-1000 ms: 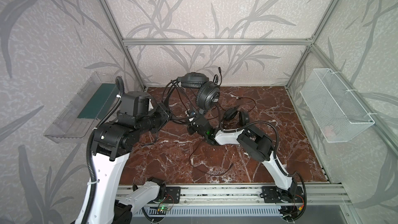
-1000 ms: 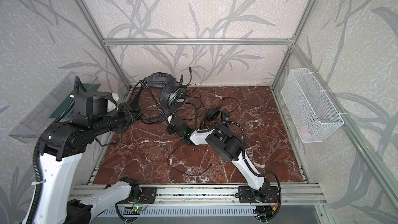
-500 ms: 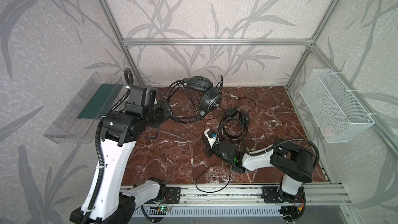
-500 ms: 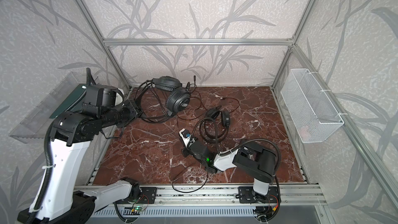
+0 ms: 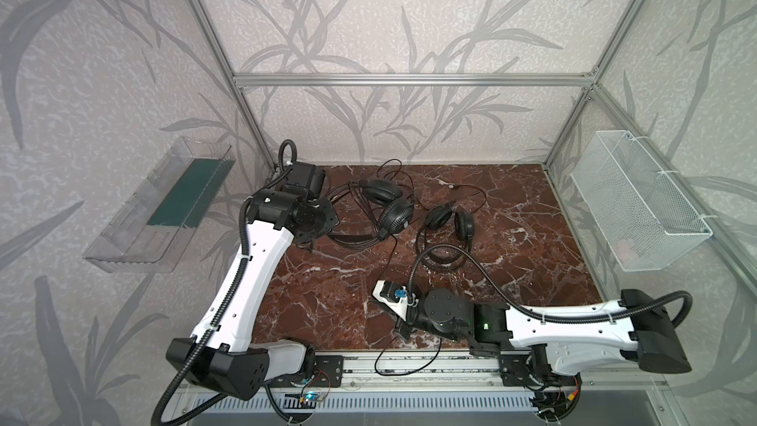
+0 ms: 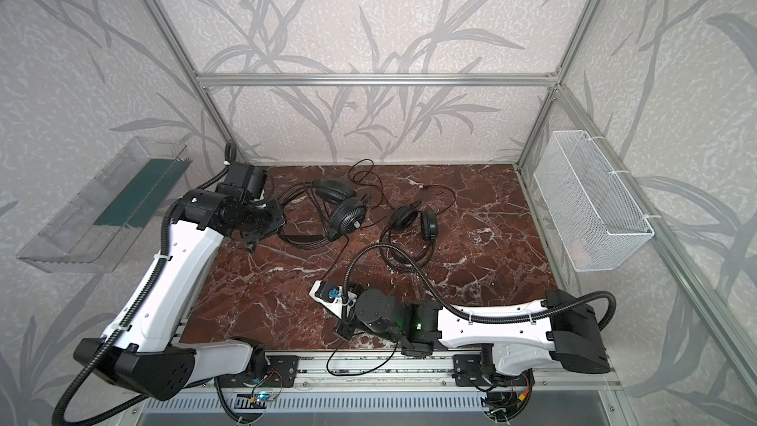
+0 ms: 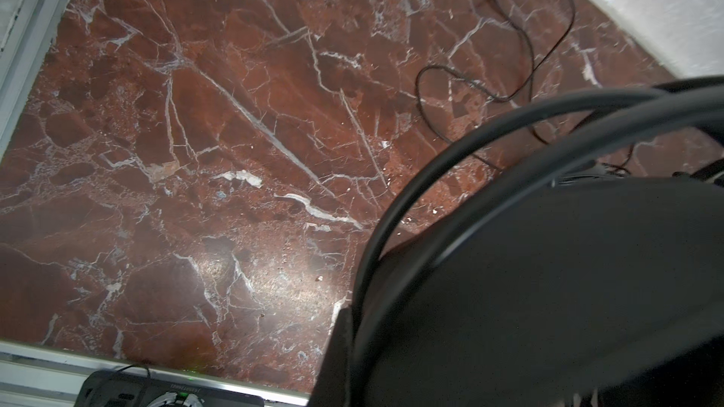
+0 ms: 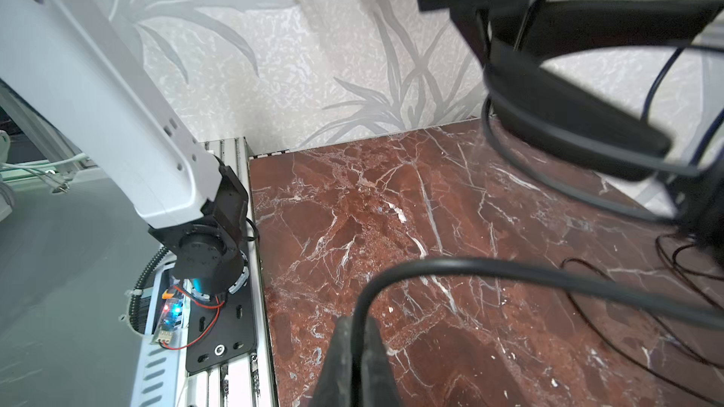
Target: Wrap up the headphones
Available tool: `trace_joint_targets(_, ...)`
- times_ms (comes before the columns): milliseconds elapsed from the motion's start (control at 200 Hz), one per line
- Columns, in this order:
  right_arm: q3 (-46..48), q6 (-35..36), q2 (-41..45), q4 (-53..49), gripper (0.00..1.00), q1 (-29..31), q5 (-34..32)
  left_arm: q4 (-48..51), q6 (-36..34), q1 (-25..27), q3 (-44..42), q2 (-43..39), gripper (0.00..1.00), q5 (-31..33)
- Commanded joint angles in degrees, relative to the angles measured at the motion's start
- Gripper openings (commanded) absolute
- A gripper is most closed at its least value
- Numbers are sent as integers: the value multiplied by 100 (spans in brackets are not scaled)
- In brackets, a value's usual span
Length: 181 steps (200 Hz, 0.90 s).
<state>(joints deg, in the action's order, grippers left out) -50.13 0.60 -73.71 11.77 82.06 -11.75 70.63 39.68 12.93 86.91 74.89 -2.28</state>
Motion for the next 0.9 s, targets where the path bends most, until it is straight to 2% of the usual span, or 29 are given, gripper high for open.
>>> trace_joint_targets(0,-487,366,258,-2130,0,293,415,-480,-155,-57,-86,-11,0,155)
trace_joint_targets(50,-663,498,394,-2475,0,384,565,-520,-208,-101,-179,38,0,184)
trace_joint_targets(185,-1209,629,815,-3501,0,464,1586,-767,-272,-384,-497,200,0,46)
trace_joint_targets(345,-1500,457,1288,-4414,0,512,2613,-1056,-225,-697,-685,388,0,-126)
trace_joint_targets(510,-1690,210,1467,-4982,0,620,2965,-1151,-243,-769,-639,717,0,-89)
trace_joint_targets(685,-2287,519,1263,-5343,0,926,2121,-1221,-333,-772,-685,1016,0,-184)
trace_joint_targets(795,-2897,1153,999,-5730,0,930,1491,-1080,-458,-695,-742,1168,0,-256)
trace_joint_targets(900,-3601,1824,545,-6183,0,930,834,-1069,-490,-437,-924,1107,0,-32)
